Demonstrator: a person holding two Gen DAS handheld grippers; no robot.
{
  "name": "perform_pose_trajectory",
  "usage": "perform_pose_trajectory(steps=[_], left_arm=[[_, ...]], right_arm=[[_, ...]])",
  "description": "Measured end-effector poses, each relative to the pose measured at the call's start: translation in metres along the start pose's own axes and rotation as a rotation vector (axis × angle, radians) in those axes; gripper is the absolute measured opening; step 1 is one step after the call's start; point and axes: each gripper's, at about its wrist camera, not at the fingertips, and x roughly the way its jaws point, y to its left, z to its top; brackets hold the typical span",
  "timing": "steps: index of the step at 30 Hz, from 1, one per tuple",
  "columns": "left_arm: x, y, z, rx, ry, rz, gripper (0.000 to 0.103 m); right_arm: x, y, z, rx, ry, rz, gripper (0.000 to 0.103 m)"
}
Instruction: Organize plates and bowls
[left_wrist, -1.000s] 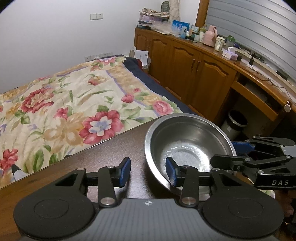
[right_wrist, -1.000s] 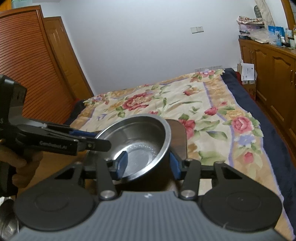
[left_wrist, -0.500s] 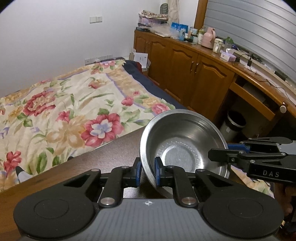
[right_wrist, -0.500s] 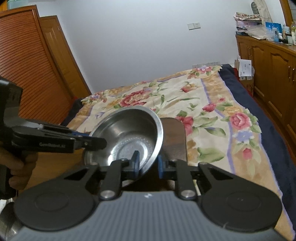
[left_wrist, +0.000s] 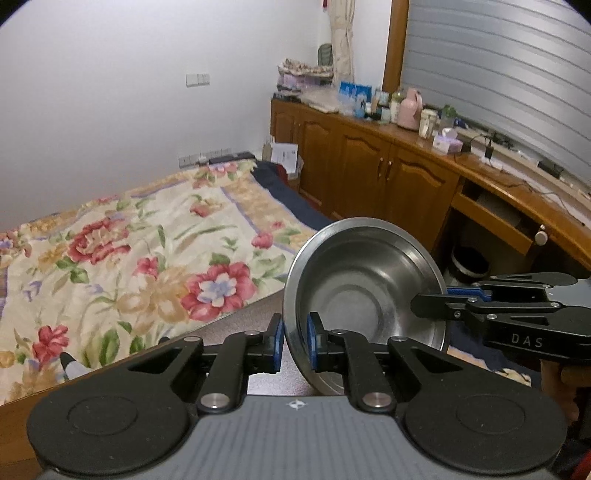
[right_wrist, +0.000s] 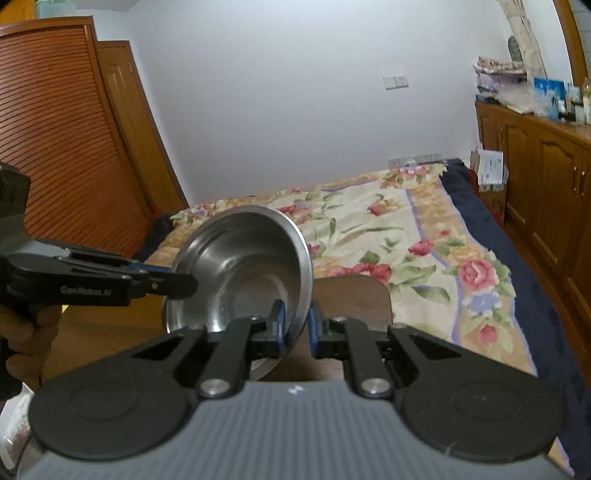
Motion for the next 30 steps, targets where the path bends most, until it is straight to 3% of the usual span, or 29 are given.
perform_pose_trajectory(steps=[17, 30], left_arm=[[-0.099, -0.009, -0.013, 0.013, -0.118, 0.027, 0.015], [-0.141, -0.019, -0.05, -0.019, -0.119, 0.029, 0.015]], right_arm=[[-0.048, 0.05, 0.015, -0.08, -0.096, 0.006, 0.015], [-0.081, 0.076, 0.007, -0.096, -0.086, 0.024, 0.014]])
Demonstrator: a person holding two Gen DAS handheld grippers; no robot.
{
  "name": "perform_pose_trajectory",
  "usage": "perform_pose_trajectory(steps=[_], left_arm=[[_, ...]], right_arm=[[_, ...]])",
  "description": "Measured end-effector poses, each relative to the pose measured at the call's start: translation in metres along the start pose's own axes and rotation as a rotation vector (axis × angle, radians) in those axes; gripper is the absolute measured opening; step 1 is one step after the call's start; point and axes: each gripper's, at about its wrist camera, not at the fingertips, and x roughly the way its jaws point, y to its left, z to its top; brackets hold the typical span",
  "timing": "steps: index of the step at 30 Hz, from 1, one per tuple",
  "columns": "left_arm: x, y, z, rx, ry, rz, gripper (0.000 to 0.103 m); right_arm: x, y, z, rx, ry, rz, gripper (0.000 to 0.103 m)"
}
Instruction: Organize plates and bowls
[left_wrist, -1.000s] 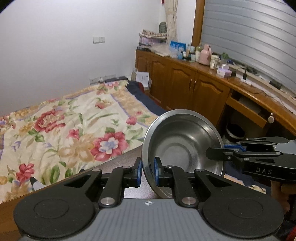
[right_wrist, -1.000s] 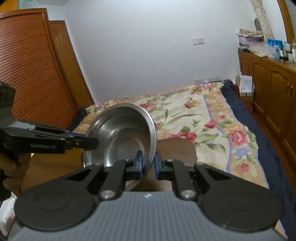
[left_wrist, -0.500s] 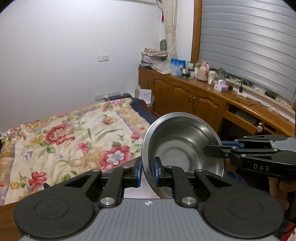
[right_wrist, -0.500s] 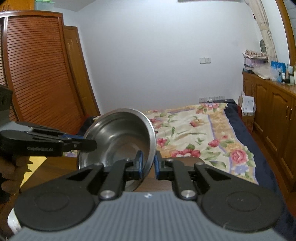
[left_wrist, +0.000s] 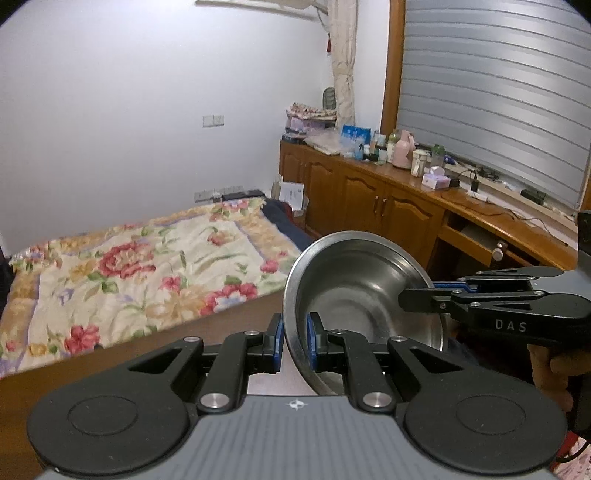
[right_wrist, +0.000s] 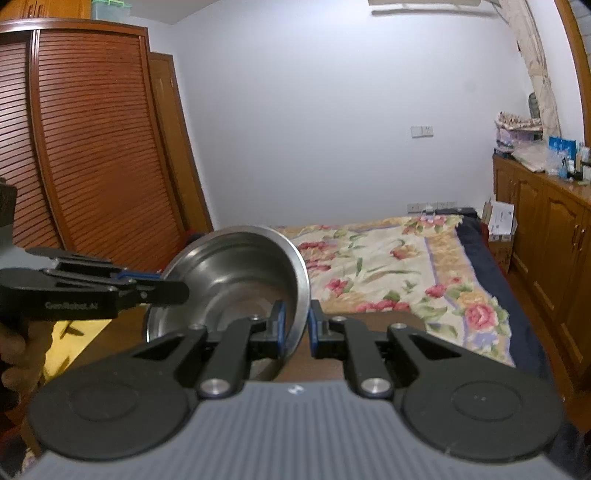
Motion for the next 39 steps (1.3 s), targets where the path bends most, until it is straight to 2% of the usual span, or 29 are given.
perform_pose_trajectory(steps=[10, 22, 30, 39], left_arm=[[-0.018, 0.007, -0.038, -0.037, 0.038, 0.008, 0.015], [-0.049, 0.008, -0.069, -0.076, 0.031, 0.013, 0.015], [-0.046, 0.014, -0.097, -0.138, 0.057, 0.005, 0.015], [-0.038, 0.014, -0.12, -0.176, 0.087, 0.004, 0.015]], right_arm=[[0.006, 0.015, -0.034, 0.013, 0.083, 0.037, 0.012], [-0.018, 0.051, -0.057, -0.041, 0.086, 0.064, 0.012], [-0.016, 0.055, -0.072, 0.0, 0.124, 0.101, 0.012], [-0.01, 0.059, -0.088, 0.022, 0.145, 0.099, 0.012]])
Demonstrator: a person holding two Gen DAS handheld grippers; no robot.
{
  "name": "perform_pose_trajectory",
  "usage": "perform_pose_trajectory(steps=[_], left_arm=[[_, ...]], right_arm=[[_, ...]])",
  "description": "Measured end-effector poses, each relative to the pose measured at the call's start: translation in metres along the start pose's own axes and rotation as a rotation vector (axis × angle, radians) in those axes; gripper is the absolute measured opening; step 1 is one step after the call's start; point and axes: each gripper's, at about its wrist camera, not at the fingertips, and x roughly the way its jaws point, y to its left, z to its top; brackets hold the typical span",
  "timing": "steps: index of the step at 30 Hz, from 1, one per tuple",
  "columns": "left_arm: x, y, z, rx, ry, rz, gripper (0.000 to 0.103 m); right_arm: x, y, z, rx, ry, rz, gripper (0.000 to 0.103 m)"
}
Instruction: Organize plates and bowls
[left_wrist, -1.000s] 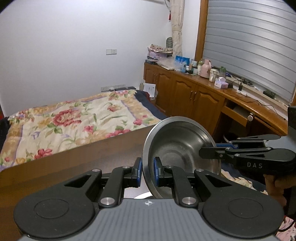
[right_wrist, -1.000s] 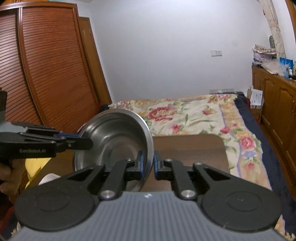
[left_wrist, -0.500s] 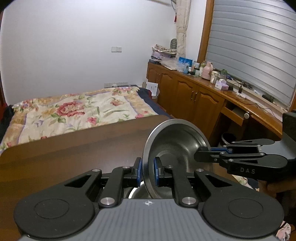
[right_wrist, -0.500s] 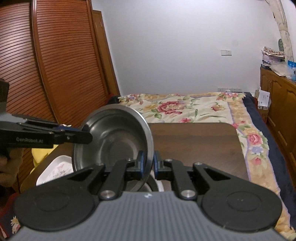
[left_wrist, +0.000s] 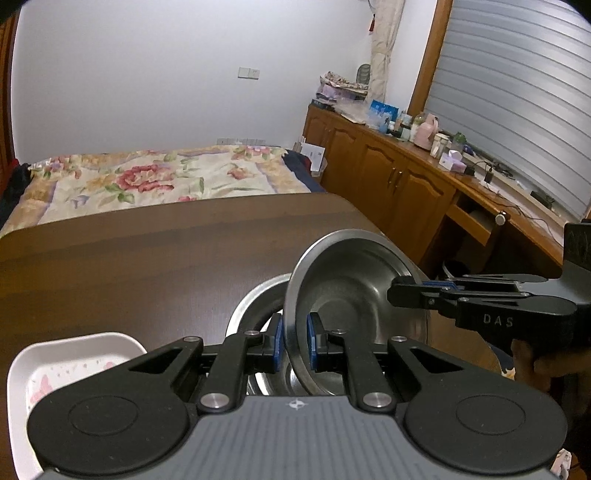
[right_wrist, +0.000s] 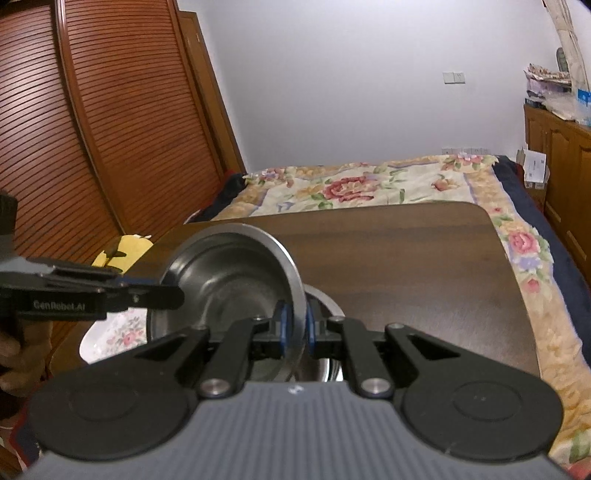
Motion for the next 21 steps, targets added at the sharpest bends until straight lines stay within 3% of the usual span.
perform_pose_trajectory(steps=[21], left_arm=[[0.013, 0.001, -0.017, 0.003, 0.025, 0.032, 0.015]], right_arm=[[0.014, 0.004, -0.014, 0.013, 0.015, -0.023, 0.012]])
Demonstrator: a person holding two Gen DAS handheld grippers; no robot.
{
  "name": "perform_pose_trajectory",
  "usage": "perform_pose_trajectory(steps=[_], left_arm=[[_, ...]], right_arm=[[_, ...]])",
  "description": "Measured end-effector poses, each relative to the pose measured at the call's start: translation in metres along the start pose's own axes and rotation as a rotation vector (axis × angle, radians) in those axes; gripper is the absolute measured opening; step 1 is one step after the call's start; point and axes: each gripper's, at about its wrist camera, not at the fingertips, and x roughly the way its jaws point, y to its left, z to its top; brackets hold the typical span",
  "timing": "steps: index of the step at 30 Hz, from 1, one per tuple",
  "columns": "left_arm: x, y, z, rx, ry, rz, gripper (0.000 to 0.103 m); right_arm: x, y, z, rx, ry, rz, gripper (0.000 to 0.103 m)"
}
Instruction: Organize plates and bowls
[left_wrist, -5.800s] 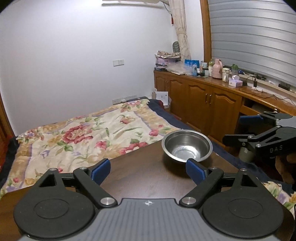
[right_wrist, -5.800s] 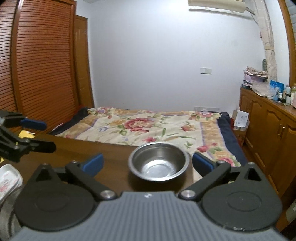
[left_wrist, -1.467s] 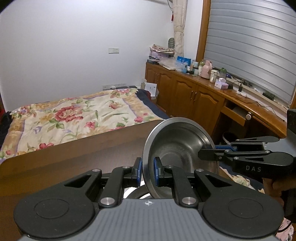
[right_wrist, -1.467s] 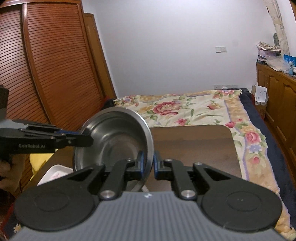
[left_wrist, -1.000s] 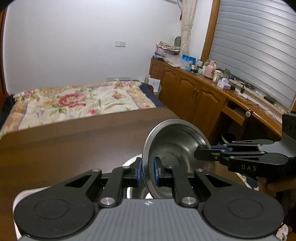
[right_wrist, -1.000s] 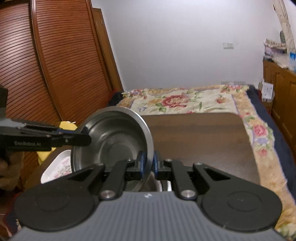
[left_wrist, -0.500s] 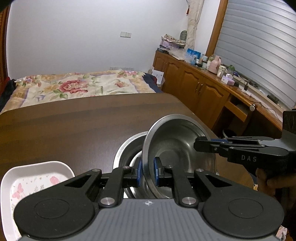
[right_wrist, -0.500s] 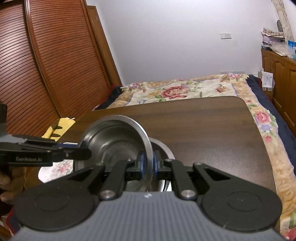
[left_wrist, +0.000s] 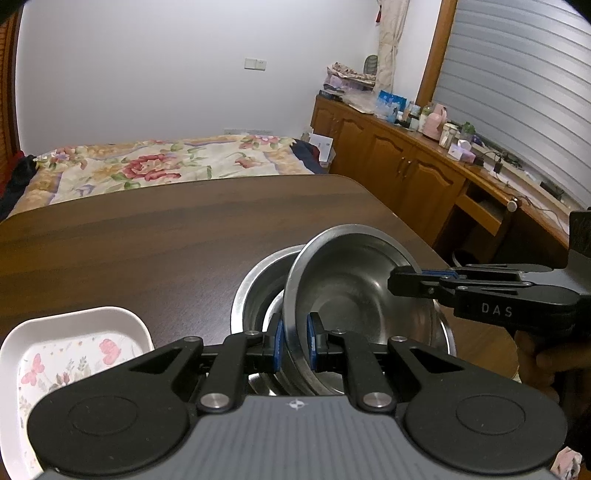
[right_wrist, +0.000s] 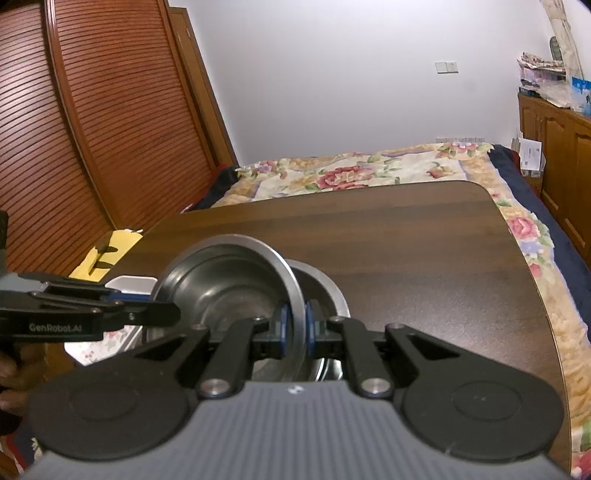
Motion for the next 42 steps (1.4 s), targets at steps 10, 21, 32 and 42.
perform_pose_trajectory(steps=[10, 21, 32, 42], left_arm=[[0.006, -0.002, -0.004, 0.02, -0.002, 0.027, 0.015], [0.008, 0.001, -0.007, 0.009, -0.014, 0.04, 0.015], [0.002, 0.001, -0.009, 0.001, -0.038, 0.036, 0.015], [-0.014, -0.006, 0.001, 0.024, -0.114, 0.041, 0.015]], right_arm=[[0.003, 0.015, -0.007, -0.13, -0.023, -0.062, 0.012], [0.009, 0.023, -0.011, -0.274, -0.025, -0.124, 0.014], [0.014, 0.022, -0.01, -0.263, -0.003, -0.115, 0.014], [-0.003, 0.025, -0.002, -0.237, -0.079, -0.1, 0.015]])
